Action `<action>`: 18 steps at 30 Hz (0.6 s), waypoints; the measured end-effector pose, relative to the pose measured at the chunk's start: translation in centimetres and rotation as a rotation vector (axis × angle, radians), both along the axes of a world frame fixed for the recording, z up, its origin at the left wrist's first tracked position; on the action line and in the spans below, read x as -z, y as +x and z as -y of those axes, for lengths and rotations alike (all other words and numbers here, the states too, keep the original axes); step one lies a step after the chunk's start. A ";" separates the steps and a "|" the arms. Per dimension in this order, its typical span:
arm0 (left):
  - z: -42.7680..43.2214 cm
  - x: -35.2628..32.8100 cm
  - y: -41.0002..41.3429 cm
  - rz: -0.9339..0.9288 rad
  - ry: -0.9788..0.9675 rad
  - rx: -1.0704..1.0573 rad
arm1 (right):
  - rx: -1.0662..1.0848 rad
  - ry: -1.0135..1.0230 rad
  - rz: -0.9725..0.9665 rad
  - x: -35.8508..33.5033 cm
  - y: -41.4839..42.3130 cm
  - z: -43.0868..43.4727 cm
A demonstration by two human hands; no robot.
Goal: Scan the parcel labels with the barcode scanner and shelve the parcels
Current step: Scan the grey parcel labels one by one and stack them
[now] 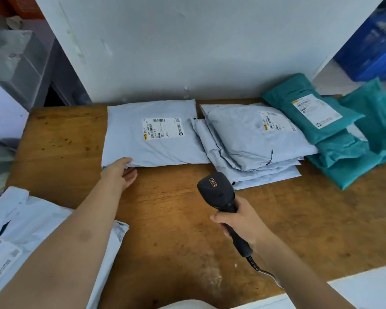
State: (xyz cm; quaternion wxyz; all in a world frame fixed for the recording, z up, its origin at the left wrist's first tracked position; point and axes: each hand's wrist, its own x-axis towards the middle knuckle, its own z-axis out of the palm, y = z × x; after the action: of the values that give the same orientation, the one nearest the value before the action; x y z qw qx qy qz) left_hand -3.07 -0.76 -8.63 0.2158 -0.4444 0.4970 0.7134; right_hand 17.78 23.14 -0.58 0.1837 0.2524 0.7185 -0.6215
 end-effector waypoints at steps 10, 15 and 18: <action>6.2 -1.9 6.9 -0.289 -0.003 0.336 | -0.098 -0.054 0.010 1.2 0.2 1.8; 12.8 -3.9 7.8 -0.203 0.111 0.753 | -0.138 -0.066 -0.011 0.9 0.0 2.3; 12.0 -3.1 8.2 -0.187 -0.016 0.812 | -0.176 -0.089 0.005 0.8 0.2 2.6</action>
State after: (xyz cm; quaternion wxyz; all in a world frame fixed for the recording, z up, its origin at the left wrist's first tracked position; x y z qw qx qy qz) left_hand 5.09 -12.76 -5.54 0.4302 -0.1474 0.6548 0.6037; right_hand 18.00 20.52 -1.37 0.2505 0.1816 0.7091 -0.6336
